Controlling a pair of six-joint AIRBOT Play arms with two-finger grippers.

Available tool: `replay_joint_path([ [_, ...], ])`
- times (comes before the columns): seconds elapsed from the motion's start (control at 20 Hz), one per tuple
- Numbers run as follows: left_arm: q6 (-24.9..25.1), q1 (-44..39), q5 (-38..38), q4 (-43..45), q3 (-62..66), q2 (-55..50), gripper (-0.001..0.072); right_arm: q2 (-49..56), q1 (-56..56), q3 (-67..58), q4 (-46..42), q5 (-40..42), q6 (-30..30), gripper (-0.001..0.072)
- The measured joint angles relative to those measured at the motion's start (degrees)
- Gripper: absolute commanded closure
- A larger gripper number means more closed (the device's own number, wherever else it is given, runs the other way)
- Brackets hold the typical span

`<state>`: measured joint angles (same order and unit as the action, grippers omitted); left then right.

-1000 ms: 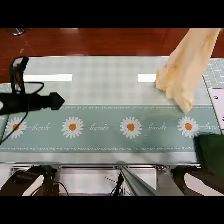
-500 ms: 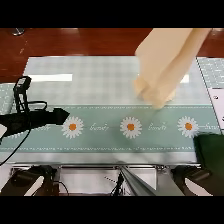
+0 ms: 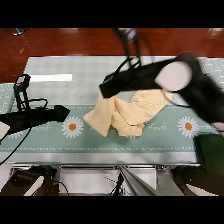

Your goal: Fold the shirts.

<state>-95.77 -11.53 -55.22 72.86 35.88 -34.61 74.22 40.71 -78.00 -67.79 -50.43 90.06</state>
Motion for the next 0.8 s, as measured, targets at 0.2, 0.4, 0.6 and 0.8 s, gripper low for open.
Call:
replay_joint_path([
  [0.2, 0.0, 0.0, -0.1, 0.0, 0.0, -1.6, 0.0007, 3.4, -2.7, 2.3, 3.3, 1.3, 1.3, 0.0087],
  [0.4, -0.2, 0.1, -8.3, -0.7, -0.2, -2.4, 0.0006, -1.7, -19.7, 0.8, -2.7, -5.4, 1.2, 0.0094],
  [0.6, 1.5, -1.6, -12.5, -10.4, -4.4, -3.8, 0.0007, -7.8, -43.8, 7.8, -8.0, -13.0, 1.3, 0.0095],
  [0.8, 6.1, -6.7, 0.3, -23.1, -9.1, -10.4, 0.0007, -12.2, -58.5, 24.8, -2.7, -12.3, -0.6, 0.0095],
])
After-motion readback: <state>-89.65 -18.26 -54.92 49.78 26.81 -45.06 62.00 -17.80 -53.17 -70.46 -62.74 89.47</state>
